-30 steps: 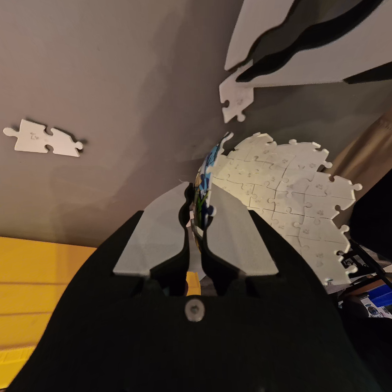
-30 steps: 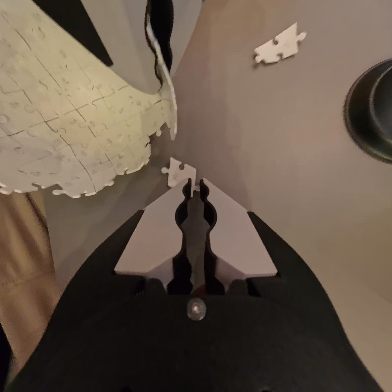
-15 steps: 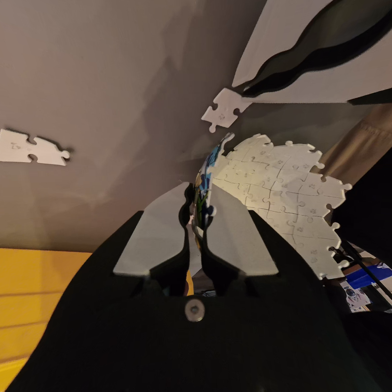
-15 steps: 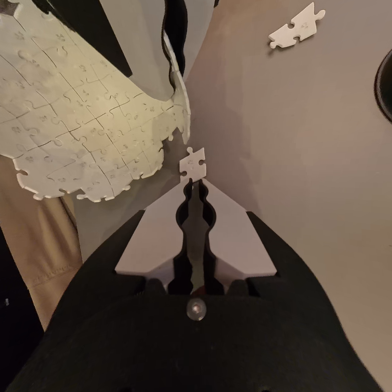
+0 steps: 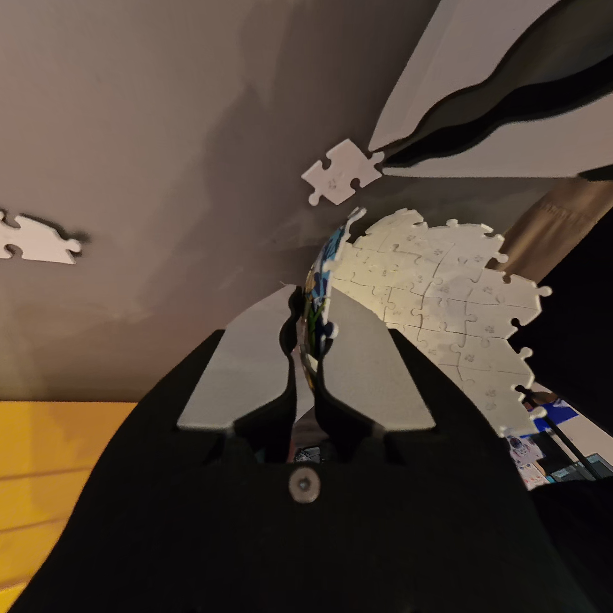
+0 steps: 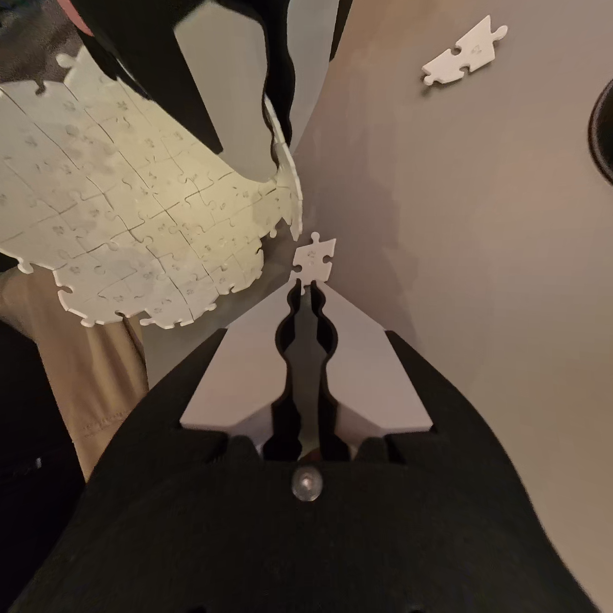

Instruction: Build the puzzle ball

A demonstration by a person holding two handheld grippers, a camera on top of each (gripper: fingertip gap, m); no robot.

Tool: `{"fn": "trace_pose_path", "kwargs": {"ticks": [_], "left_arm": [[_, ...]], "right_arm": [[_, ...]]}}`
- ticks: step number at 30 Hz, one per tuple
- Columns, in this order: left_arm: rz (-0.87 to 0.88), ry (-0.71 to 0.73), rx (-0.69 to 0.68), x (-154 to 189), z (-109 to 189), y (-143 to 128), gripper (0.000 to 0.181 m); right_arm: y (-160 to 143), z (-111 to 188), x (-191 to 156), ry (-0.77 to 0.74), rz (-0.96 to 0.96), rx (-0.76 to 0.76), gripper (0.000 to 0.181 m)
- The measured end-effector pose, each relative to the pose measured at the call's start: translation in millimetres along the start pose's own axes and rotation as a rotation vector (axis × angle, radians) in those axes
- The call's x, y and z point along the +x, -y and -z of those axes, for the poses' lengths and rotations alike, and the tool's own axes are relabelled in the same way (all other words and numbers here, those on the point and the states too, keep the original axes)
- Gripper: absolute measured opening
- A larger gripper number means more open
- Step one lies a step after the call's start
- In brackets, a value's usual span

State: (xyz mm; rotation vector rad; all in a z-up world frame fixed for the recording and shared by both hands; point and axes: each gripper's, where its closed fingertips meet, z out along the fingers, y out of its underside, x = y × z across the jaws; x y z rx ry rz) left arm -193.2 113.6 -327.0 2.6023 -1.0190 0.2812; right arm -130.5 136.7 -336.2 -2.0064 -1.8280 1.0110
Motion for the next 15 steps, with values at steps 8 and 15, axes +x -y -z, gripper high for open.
{"fn": "trace_pose_path", "kwargs": {"ticks": [8, 15], "left_arm": [[0.047, -0.042, -0.009, -3, -2, 0, 0.005], [0.060, -0.053, -0.008, -2, -3, -1, 0.005]], "right_arm": [[-9, -9, 4, -0.021, 0.026, -0.043, 0.003], [-9, -11, -2, -0.006, 0.023, -0.040, 0.003]]}}
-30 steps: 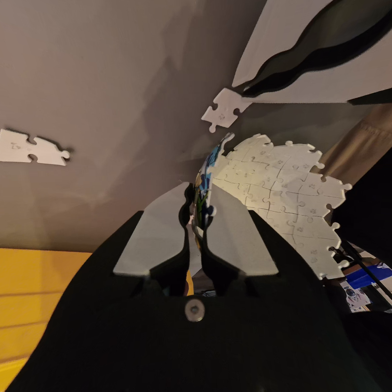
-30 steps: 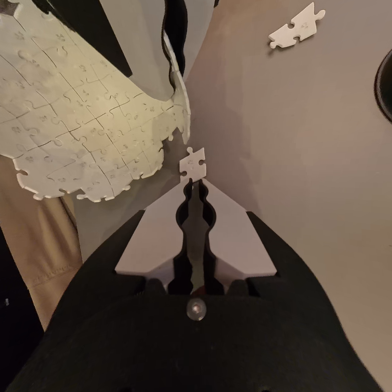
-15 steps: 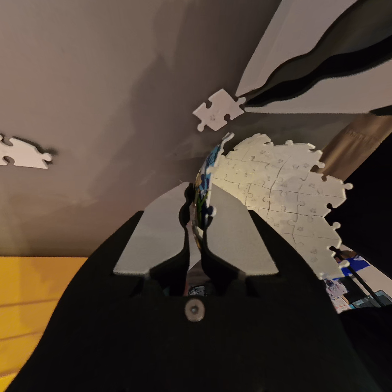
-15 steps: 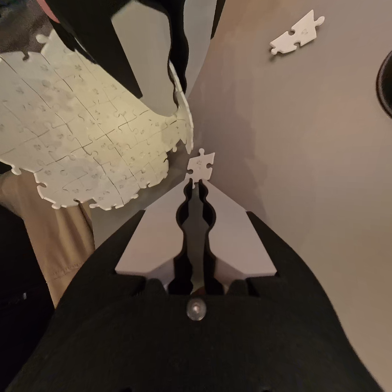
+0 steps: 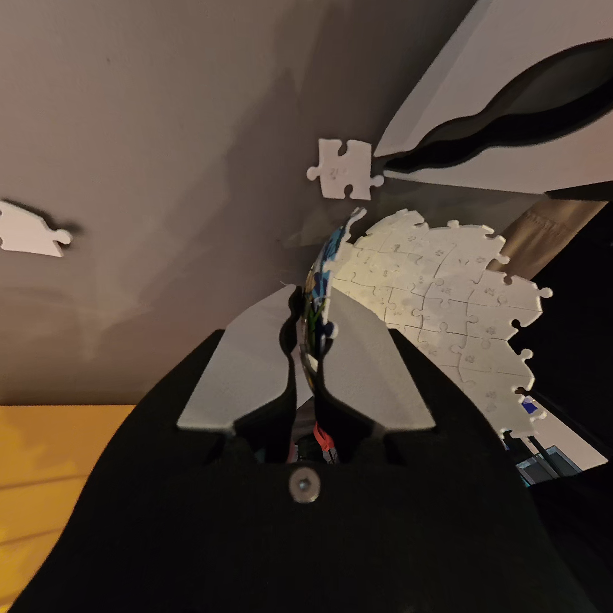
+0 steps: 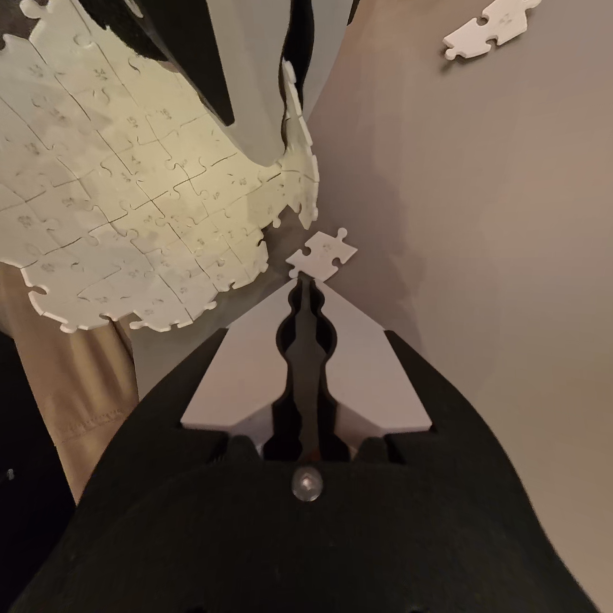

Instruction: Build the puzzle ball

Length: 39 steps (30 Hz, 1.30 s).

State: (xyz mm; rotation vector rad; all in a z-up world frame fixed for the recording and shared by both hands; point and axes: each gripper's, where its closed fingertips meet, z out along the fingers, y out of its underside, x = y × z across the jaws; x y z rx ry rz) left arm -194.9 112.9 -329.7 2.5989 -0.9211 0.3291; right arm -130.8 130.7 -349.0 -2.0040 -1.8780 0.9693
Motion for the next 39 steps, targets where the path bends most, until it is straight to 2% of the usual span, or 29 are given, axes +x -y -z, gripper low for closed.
{"fn": "trace_pose_path", "kwargs": {"ticks": [10, 17, 29, 39], "left_arm": [[0.023, -0.039, -0.003, 0, 2, 6, 0.005], [0.064, -0.081, 0.004, -3, 0, 5, 0.005], [0.083, -0.122, -0.022, 3, -4, 7, 0.005], [0.106, -0.144, 0.002, 7, -3, 10, 0.005]], "right_arm": [[9, 21, 11, 0.034, -0.038, 0.069, 0.006], [2, 2, 9, 0.016, 0.017, 0.006, 0.003], [2, -3, -3, 0.080, -0.009, 0.015, 0.000], [7, 13, 2, 0.118, -0.049, 0.058, 0.002]]}}
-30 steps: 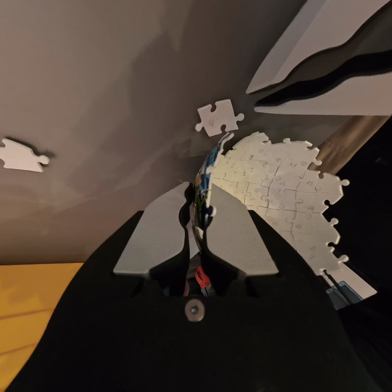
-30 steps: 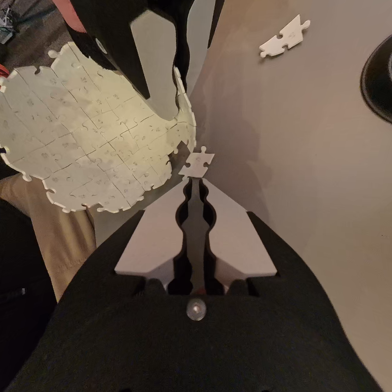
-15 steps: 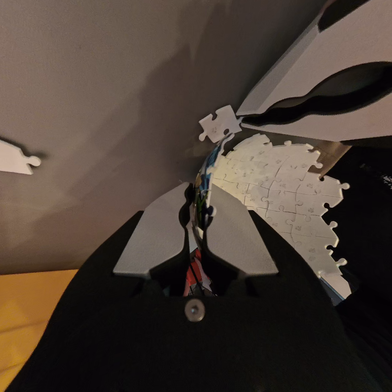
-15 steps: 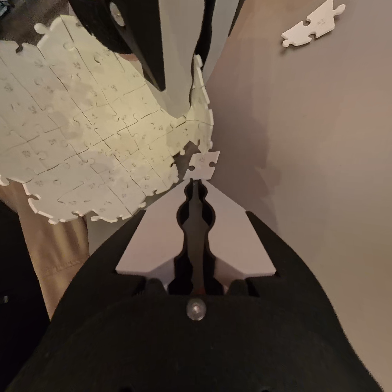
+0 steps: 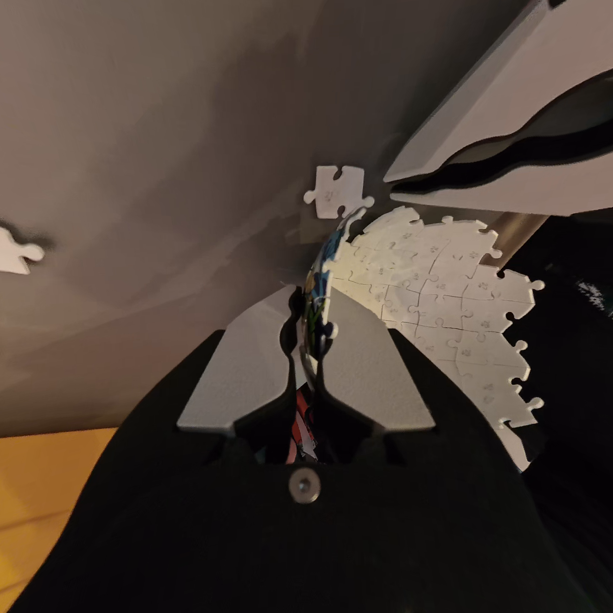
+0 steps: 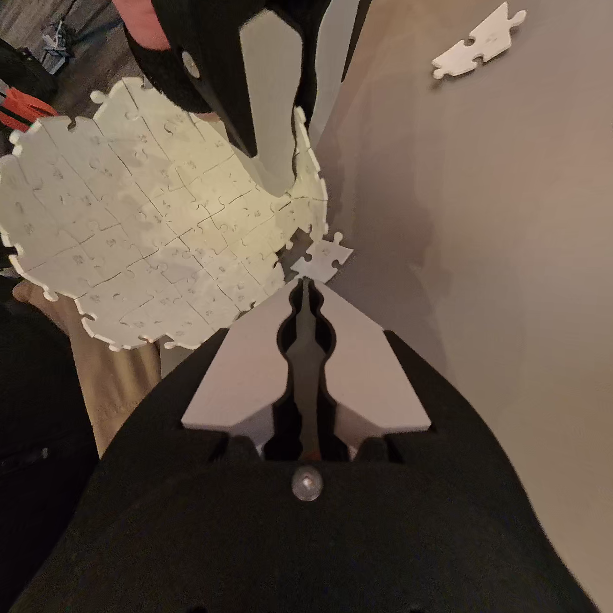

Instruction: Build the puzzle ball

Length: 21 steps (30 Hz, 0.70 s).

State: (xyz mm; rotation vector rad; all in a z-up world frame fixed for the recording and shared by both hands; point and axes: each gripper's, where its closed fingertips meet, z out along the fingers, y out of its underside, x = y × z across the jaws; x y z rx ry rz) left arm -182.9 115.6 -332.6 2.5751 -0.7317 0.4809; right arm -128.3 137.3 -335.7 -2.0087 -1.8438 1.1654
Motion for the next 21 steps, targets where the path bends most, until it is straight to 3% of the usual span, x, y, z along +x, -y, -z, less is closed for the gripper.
{"fn": "trace_pose_path", "kwargs": {"ticks": [21], "left_arm": [[0.112, -0.089, 0.013, 3, 0, 7, 0.005]], "right_arm": [[2, 10, 0, 0.059, 0.112, -0.007, 0.003]]}}
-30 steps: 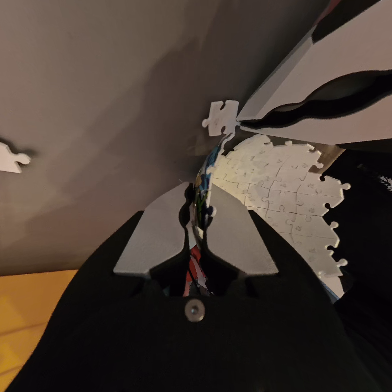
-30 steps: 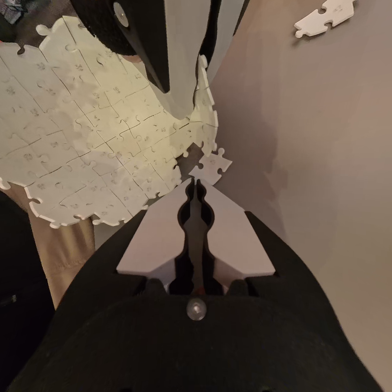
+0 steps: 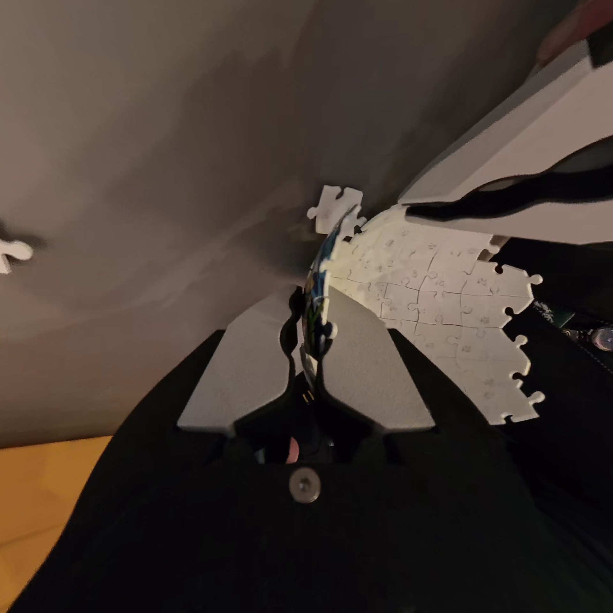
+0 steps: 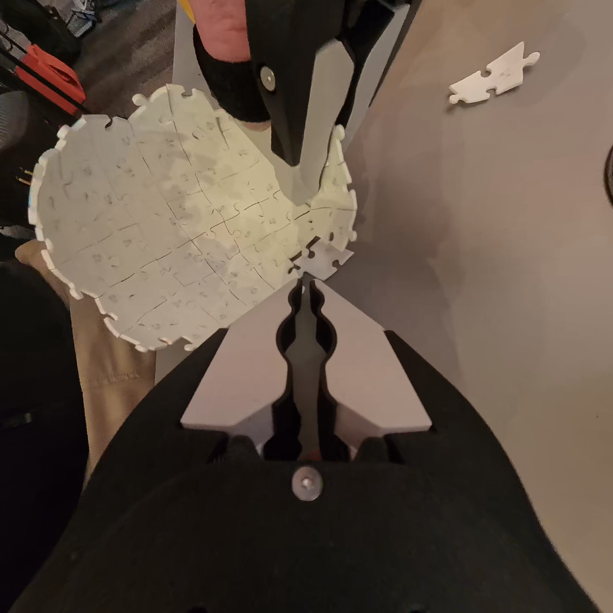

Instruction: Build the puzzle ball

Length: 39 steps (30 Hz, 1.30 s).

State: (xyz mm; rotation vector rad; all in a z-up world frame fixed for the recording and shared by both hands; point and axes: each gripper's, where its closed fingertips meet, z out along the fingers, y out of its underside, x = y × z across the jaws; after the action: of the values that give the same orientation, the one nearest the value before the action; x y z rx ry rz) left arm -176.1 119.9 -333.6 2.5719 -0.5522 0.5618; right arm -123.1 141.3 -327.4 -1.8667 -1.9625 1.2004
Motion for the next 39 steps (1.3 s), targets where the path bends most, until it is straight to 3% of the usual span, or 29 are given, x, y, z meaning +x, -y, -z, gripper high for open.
{"fn": "trace_pose_path", "kwargs": {"ticks": [19, 39], "left_arm": [[0.017, -0.028, -0.019, -2, 1, 7, 0.005], [0.049, -0.036, -0.007, -9, 0, -6, 0.005]], "right_arm": [[3, -1, 1, 0.043, -0.008, 0.035, 0.003], [11, -12, 8, 0.003, 0.002, 0.056, 0.006]]}}
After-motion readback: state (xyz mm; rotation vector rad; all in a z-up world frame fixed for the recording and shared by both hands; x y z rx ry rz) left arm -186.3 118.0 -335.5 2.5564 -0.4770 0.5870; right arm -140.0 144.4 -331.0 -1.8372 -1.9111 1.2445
